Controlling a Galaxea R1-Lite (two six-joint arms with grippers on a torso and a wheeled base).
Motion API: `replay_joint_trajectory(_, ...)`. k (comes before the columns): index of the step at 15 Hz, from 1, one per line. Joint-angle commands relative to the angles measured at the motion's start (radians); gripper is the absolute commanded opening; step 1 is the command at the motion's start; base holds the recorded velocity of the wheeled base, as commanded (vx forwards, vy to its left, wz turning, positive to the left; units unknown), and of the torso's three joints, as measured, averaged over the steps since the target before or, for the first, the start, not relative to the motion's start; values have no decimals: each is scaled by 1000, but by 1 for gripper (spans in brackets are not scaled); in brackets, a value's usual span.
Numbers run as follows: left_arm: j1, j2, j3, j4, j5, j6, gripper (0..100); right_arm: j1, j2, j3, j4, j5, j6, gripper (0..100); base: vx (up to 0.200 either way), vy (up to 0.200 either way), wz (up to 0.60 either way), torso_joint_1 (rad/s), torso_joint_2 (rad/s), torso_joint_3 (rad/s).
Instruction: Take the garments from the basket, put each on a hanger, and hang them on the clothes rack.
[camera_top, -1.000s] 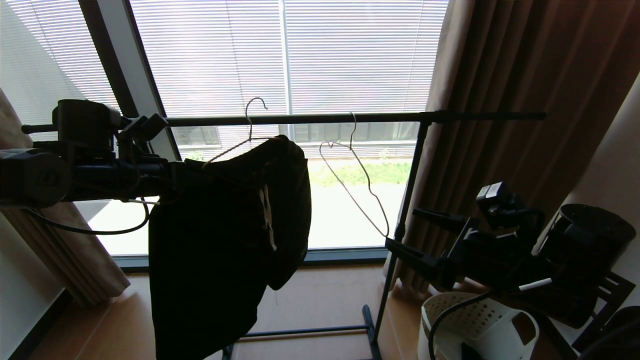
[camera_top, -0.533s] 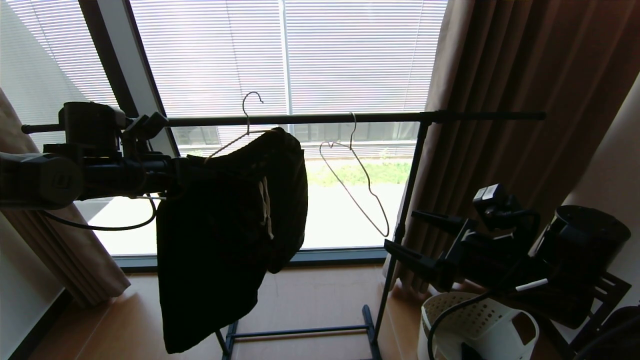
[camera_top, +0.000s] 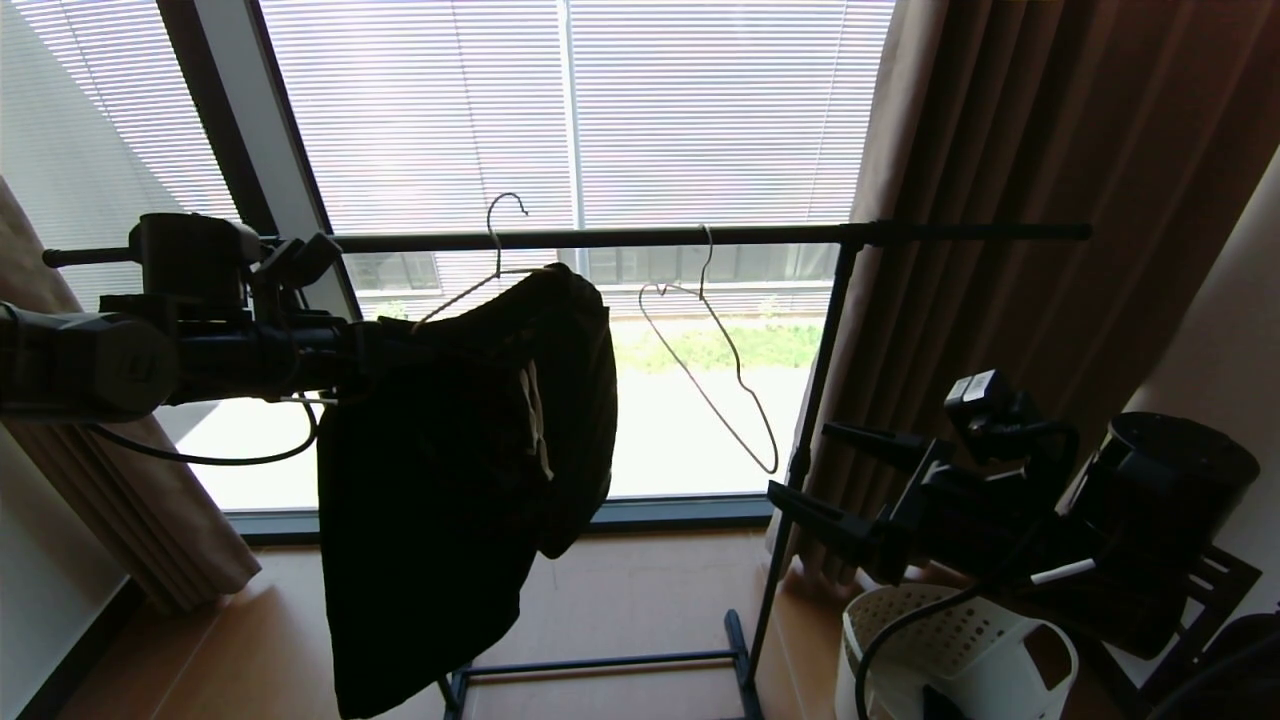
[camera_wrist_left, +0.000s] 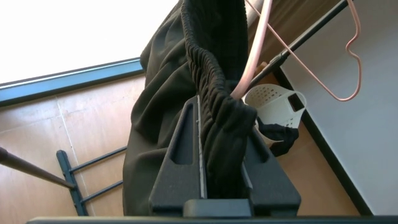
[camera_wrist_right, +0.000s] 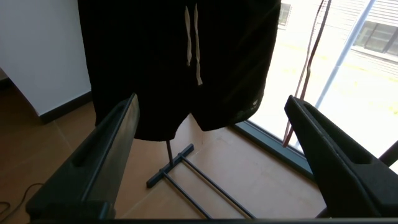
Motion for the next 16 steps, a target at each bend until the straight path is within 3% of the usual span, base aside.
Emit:
replay_joint_trajectory(1, 2, 4, -1, 0, 0, -1, 0, 1, 1, 0, -1, 1, 0, 100, 0, 0, 0, 0, 0, 0)
replay_joint_trajectory(5, 14, 12, 0, -19, 0, -41, 0, 1, 1, 0, -1, 1, 0, 100, 0, 0, 0, 0, 0, 0)
replay_joint_trajectory(16, 23, 49, 5, -23, 0, -62, 0, 1, 15, 1, -5, 1, -3, 100, 0, 0, 0, 0, 0, 0)
